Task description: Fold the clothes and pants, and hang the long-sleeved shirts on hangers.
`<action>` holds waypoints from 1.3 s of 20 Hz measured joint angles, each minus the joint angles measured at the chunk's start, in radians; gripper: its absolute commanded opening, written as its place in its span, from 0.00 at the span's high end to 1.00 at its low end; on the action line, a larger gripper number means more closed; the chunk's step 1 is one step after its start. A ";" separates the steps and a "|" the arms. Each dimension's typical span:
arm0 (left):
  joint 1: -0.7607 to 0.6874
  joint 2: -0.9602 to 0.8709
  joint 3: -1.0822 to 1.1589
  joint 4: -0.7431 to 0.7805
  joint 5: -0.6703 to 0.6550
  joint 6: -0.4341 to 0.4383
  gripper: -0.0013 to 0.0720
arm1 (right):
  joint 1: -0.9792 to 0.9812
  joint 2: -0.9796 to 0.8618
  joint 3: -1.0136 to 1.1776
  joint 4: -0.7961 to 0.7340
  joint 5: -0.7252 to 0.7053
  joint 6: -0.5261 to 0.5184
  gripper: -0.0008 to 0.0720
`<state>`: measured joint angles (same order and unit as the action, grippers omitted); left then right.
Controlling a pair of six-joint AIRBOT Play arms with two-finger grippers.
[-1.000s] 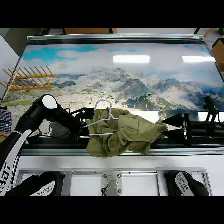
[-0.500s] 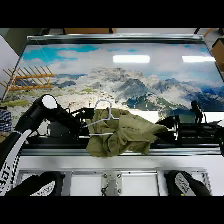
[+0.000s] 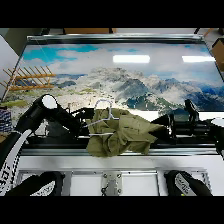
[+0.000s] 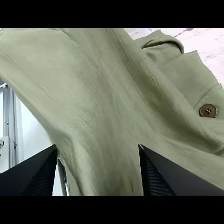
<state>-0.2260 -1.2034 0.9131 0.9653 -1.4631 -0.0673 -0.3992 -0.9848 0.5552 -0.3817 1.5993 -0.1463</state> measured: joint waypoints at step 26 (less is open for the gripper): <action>0.000 0.000 0.000 0.003 -0.002 0.000 0.97 | 0.089 -0.001 0.000 0.005 -0.055 0.005 0.25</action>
<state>-0.2256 -1.2034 0.9131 0.9684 -1.4651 -0.0677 -0.3103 -0.9855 0.5552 -0.3771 1.5440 -0.1417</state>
